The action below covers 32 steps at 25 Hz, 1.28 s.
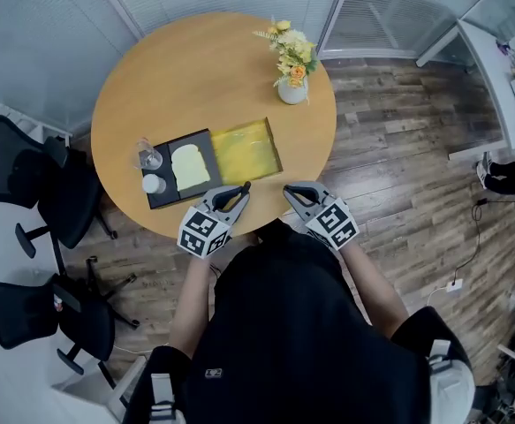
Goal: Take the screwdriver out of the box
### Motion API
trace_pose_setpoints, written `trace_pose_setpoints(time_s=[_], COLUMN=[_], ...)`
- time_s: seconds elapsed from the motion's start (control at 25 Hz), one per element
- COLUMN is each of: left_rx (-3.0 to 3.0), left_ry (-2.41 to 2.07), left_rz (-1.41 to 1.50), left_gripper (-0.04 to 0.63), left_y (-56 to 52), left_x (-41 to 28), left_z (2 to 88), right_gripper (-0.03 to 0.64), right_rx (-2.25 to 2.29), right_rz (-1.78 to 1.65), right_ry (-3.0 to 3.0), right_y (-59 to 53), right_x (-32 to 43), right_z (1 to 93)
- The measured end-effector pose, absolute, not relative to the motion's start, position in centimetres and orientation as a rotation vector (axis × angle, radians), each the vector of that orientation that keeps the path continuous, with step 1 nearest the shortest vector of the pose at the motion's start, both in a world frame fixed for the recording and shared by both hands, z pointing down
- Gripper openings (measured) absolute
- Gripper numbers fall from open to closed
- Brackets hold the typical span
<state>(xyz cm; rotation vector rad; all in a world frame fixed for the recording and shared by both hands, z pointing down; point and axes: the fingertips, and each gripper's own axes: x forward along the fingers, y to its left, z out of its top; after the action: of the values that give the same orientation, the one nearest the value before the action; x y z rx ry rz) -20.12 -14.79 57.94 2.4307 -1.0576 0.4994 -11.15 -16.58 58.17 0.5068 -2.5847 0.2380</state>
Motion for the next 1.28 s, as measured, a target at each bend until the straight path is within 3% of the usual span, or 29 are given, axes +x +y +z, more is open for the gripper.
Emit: trace_pose_setpoints(time_s=[1.28], left_rx=[2.412], left_ry=[-1.160], left_rz=[0.327], left_gripper=[0.067], left_y=[-14.3], left_x=[-24.0], left_z=[54.9], right_gripper=[0.008], right_rx=[0.488], right_rz=[0.215], right_ry=[-2.591], right_y=[-17.4], right_x=[-14.1], right_z=[57.8])
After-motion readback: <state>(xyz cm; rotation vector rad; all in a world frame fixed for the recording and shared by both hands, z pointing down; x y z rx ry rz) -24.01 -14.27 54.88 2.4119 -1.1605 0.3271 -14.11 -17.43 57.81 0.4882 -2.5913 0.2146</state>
